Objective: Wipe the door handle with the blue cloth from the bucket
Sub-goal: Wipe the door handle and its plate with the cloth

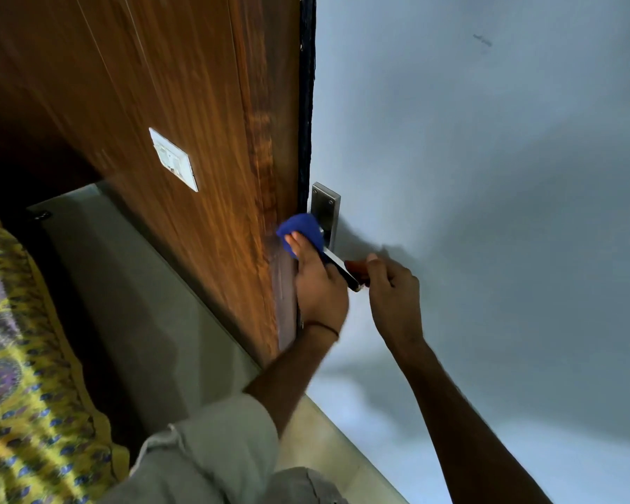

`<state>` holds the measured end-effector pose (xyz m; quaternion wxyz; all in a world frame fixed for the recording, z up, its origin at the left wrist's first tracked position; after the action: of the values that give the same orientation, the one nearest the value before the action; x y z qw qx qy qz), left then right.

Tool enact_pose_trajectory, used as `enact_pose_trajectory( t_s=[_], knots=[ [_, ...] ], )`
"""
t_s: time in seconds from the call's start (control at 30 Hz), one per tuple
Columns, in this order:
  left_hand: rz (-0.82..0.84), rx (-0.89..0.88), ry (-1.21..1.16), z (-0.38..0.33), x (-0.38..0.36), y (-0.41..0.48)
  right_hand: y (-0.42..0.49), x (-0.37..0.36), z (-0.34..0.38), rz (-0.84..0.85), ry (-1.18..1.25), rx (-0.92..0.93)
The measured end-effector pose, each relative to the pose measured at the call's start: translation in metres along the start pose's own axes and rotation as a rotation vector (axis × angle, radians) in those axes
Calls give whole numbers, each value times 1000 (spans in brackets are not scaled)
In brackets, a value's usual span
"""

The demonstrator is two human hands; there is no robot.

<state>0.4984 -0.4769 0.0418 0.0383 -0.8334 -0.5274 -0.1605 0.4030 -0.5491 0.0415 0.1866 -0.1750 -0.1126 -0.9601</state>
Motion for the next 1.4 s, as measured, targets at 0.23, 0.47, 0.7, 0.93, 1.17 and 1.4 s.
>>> enact_pose_trajectory(
  t_s=[0.23,0.47,0.7,0.93,1.17,1.4],
  knots=[
    [-57,-146,249,11,6,-6,2,0,3,13,8,-13],
    [239,-220,-26,3,-11,-73,3,3,2,8,-22,-21],
    [-19,-89,228,25,4,13,1,1,4,6,57,-56],
    [345,-181,-91,19,-20,-96,4,3,-2,27,65,-94],
    [108,-32,15,16,-8,-40,3,2,0,40,68,-64],
    [218,-92,-6,17,-16,-79,5,4,-1,54,43,-70]
  ],
)
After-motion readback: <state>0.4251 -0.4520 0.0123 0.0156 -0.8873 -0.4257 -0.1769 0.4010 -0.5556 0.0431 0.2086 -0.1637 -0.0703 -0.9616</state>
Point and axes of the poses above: each hand's wrist, its own y-axis towards the middle knuckle, its own x-axis out of the back of the hand, z = x × y, the point moved 5 cm from there along y, towards the middle knuckle, and after that the axes turned 5 degrees about -y, right-handed, at the moved point
